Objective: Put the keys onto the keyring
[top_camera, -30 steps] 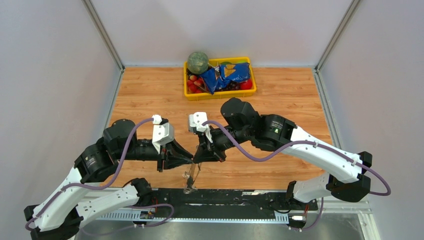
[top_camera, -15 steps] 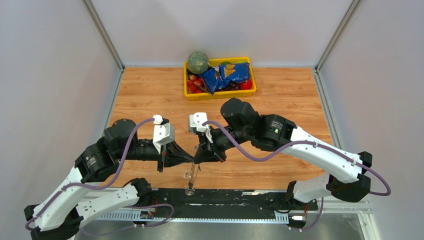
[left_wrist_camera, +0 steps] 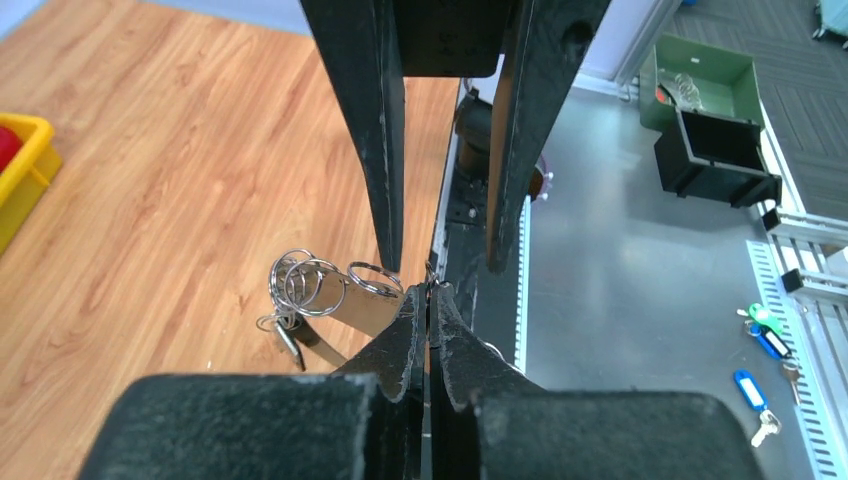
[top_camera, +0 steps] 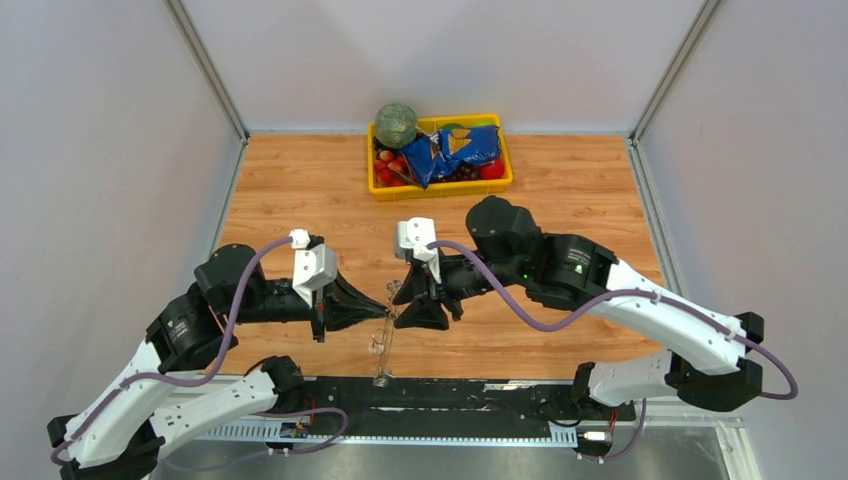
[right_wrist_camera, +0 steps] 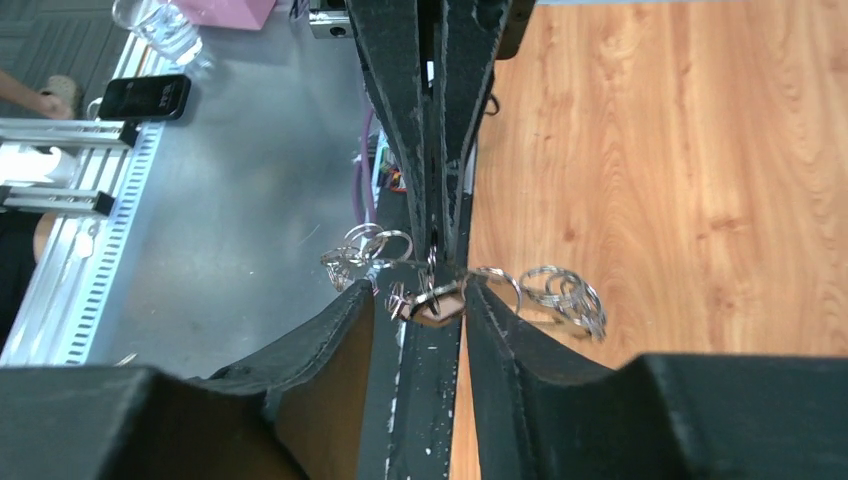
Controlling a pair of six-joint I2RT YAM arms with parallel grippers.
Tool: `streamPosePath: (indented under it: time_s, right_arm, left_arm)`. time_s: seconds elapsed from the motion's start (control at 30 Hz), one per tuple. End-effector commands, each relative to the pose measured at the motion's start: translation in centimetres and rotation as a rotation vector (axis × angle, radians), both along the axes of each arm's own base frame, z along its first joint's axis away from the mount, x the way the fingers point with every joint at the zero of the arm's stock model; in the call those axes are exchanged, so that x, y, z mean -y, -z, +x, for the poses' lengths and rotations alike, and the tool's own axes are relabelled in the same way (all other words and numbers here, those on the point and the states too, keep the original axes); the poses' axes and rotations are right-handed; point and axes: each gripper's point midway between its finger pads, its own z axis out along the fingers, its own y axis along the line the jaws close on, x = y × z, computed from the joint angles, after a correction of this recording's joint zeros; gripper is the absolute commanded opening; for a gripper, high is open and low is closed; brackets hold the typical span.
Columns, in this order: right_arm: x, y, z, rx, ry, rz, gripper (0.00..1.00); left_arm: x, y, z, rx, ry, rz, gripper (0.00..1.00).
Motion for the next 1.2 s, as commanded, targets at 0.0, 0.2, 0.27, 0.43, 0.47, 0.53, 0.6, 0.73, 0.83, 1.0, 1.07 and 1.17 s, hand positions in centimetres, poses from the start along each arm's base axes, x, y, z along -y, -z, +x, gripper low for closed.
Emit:
streamPosePath:
  time_s: [0.0, 0.2, 0.27, 0.43, 0.47, 0.53, 0.6, 0.73, 0.83, 1.0, 1.07, 1.17]
  right_arm:
    - [1.4, -4.1, 1.0, 0.081, 0.098, 0.145, 0.43]
    - [2.1, -5.7, 1.6, 0.106, 0.155, 0.217, 0.43]
    - [1.9, -5.9, 1.7, 0.101, 0.162, 0.227, 0.43]
    - [1.3, -7.0, 1.1, 0.065, 0.136, 0.271, 0.39]
    - [1.3, -7.4, 0.8, 0.056, 0.124, 0.285, 0.38]
    - [1.1, -7.9, 0.5, 0.037, 0.112, 0.305, 0.37]
    - [1.0, -8.5, 0.4, 0.027, 0.113, 0.324, 0.37]
    - [0.7, -9.3, -0.2, 0.003, 0.077, 0.354, 0.35]
    - [0.4, -9.4, -0.6, -0.015, 0.054, 0.358, 0.34]
    - [0.2, -9.5, -1.4, -0.041, 0.012, 0.360, 0.33]
    - [0.2, -9.5, -1.3, -0.044, 0.017, 0.359, 0.30]
    - [0.1, -9.5, -1.3, -0.047, 0.017, 0.362, 0.25]
  left_arm:
    - [0.0, -4.2, -0.3, 0.078, 0.004, -0.156, 0.00]
    - [-0.4, -6.2, -0.8, 0.130, 0.011, -0.241, 0.00]
    - [-0.6, -6.9, -1.0, 0.150, 0.014, -0.273, 0.00]
    - [-1.0, -8.4, -1.3, 0.195, 0.013, -0.336, 0.00]
    - [-1.1, -8.5, -1.4, 0.202, 0.011, -0.343, 0.00]
    - [-1.3, -8.8, -1.5, 0.215, 0.013, -0.357, 0.00]
    - [-1.4, -9.0, -1.6, 0.223, 0.018, -0.368, 0.00]
    - [-1.5, -9.4, -1.9, 0.234, 0.028, -0.384, 0.00]
    - [-1.4, -9.6, -1.9, 0.243, 0.030, -0.389, 0.00]
    - [-1.5, -9.6, -1.7, 0.250, 0.023, -0.389, 0.00]
    - [-1.4, -9.6, -1.7, 0.252, 0.024, -0.388, 0.00]
    - [-1.5, -9.7, -1.7, 0.255, 0.020, -0.391, 0.00]
